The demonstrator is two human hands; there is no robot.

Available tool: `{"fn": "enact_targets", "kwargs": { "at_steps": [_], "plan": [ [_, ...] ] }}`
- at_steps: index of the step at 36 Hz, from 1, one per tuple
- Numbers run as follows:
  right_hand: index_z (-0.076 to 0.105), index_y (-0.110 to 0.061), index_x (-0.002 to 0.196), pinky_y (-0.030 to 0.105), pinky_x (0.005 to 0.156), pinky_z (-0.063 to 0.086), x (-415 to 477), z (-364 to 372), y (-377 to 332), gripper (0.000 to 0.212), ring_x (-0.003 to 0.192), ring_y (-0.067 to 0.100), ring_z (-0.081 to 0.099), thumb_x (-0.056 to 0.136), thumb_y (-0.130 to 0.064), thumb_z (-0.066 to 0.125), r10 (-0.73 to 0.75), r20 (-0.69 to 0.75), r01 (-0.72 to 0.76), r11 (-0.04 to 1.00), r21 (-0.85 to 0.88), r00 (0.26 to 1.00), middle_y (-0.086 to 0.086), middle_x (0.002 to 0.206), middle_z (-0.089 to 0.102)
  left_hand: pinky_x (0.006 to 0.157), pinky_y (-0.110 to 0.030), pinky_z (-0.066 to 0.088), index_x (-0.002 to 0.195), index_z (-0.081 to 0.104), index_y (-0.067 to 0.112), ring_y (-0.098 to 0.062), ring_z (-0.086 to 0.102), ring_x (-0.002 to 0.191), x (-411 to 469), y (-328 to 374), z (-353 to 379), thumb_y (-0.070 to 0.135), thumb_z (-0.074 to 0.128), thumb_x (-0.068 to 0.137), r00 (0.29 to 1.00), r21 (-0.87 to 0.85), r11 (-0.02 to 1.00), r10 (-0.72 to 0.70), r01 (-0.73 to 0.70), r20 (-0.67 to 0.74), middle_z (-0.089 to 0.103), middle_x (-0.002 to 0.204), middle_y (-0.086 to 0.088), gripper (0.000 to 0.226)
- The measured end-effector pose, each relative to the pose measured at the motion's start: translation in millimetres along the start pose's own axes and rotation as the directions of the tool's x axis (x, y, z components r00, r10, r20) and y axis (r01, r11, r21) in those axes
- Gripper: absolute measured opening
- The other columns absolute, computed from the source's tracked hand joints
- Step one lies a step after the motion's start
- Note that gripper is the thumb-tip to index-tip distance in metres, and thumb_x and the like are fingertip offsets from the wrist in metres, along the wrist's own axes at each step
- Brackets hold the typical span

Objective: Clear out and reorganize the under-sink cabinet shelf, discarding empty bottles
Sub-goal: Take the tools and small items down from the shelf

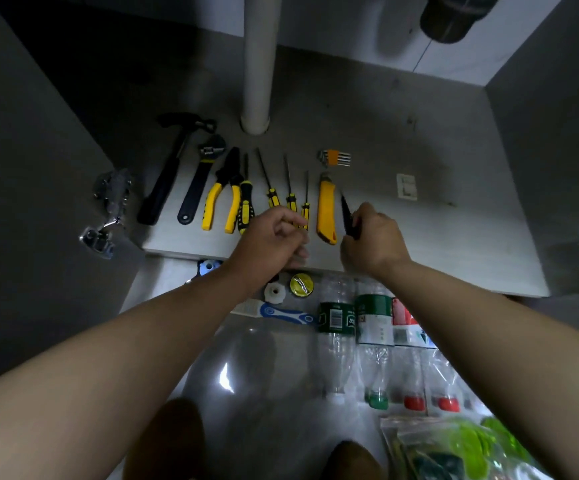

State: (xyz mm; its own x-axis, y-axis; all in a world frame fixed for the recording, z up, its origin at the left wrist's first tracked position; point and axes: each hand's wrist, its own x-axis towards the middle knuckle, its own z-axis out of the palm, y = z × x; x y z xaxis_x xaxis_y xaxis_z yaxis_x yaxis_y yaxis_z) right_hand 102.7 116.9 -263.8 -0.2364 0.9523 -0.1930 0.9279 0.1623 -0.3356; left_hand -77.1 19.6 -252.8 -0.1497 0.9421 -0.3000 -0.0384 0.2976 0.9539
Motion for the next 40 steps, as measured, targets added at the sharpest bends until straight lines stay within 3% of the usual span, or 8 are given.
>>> {"fn": "enact_targets", "kwargs": {
  "at_steps": [5, 14, 18, 21, 24, 30, 33, 40],
  "plan": [
    [0.058, -0.014, 0.100, 0.028, 0.068, 0.046, -15, -6, -13, 0.018, 0.082, 0.018, 0.059, 0.086, -0.013, 0.068, 0.104, -0.038, -0.083, 0.928, 0.364, 0.994, 0.001, 0.087, 0.063, 0.076, -0.039, 0.065, 0.125, 0.060, 0.003, -0.032, 0.075, 0.089, 0, 2, 7, 0.008, 0.063, 0.099, 0.999, -0.041, 0.998, -0.041, 0.041, -0.002, 0.073, 0.099, -0.018, 0.027],
    [0.068, 0.002, 0.104, 0.037, 0.081, 0.056, -24, -25, -53, 0.019, 0.089, 0.029, 0.070, 0.086, -0.001, 0.074, -0.229, 0.187, 0.038, 0.722, 0.691, 0.955, 0.021, 0.098, 0.073, 0.085, -0.034, 0.063, 0.110, 0.075, 0.008, -0.022, 0.074, 0.100, 16, 9, 0, 0.027, 0.061, 0.102, 0.993, -0.121, 0.992, -0.059, 0.046, -0.101, 0.077, 0.104, -0.010, 0.025],
    [0.071, -0.003, 0.103, 0.021, 0.071, 0.049, 12, -23, -47, 0.017, 0.088, 0.019, 0.070, 0.094, 0.000, 0.057, -0.225, 0.096, 0.157, 0.873, 0.461, 0.970, 0.012, 0.097, 0.072, 0.089, -0.036, 0.061, 0.113, 0.071, 0.004, -0.022, 0.072, 0.105, 25, 8, -16, 0.023, 0.053, 0.105, 0.971, -0.214, 0.976, -0.099, 0.051, -0.219, 0.075, 0.109, -0.012, 0.027],
    [0.062, -0.007, 0.124, 0.029, 0.092, 0.044, 51, -22, -31, 0.034, 0.110, 0.038, 0.058, 0.093, -0.006, 0.049, -0.240, 0.036, 0.239, 0.971, 0.023, 0.970, 0.021, 0.122, 0.059, 0.079, -0.029, 0.063, 0.115, 0.069, 0.002, -0.018, 0.074, 0.094, 27, 7, -26, 0.021, 0.048, 0.108, 0.969, -0.332, 0.942, -0.130, 0.054, -0.211, 0.076, 0.101, -0.010, 0.029],
    [0.044, -0.014, 0.147, 0.041, 0.108, 0.037, 78, -17, -19, 0.061, 0.135, 0.041, 0.038, 0.087, -0.021, 0.058, -0.281, 0.108, 0.300, 0.919, -0.257, 0.954, 0.017, 0.147, 0.044, 0.075, -0.028, 0.063, 0.118, 0.067, 0.001, -0.018, 0.074, 0.092, 28, 4, -31, 0.020, 0.047, 0.108, 0.978, -0.385, 0.922, -0.122, 0.048, -0.170, 0.074, 0.100, -0.010, 0.029],
    [0.005, -0.021, 0.162, 0.047, 0.125, 0.016, 123, -7, -18, 0.094, 0.155, 0.032, 0.006, 0.089, -0.038, 0.063, -0.203, 0.332, 0.319, 0.883, -0.345, 0.921, 0.005, 0.169, 0.006, 0.071, -0.026, 0.061, 0.116, 0.068, 0.004, -0.018, 0.076, 0.093, 29, -3, -35, 0.021, 0.054, 0.105, 0.989, -0.380, 0.924, -0.092, 0.041, -0.118, 0.078, 0.094, -0.004, 0.025],
    [0.021, -0.027, 0.158, 0.053, 0.120, 0.026, 116, -4, -16, 0.089, 0.153, 0.035, 0.015, 0.082, -0.038, 0.065, -0.147, 0.320, 0.273, 0.877, -0.395, 0.936, 0.003, 0.166, 0.015, 0.074, -0.029, 0.061, 0.119, 0.069, 0.008, -0.020, 0.076, 0.098, 27, -5, -35, 0.024, 0.057, 0.103, 0.991, -0.384, 0.922, -0.099, 0.057, -0.092, 0.079, 0.100, -0.008, 0.026],
    [0.049, -0.015, 0.135, 0.044, 0.087, 0.049, 60, -7, -2, 0.052, 0.120, 0.039, 0.047, 0.085, -0.024, 0.055, -0.237, -0.028, 0.203, 0.881, -0.427, 0.971, 0.011, 0.133, 0.055, 0.075, -0.029, 0.062, 0.113, 0.072, 0.017, -0.022, 0.076, 0.099, 20, -10, -28, 0.027, 0.058, 0.102, 0.994, -0.365, 0.928, -0.099, 0.072, -0.054, 0.078, 0.101, -0.009, 0.019]
  ]
}}
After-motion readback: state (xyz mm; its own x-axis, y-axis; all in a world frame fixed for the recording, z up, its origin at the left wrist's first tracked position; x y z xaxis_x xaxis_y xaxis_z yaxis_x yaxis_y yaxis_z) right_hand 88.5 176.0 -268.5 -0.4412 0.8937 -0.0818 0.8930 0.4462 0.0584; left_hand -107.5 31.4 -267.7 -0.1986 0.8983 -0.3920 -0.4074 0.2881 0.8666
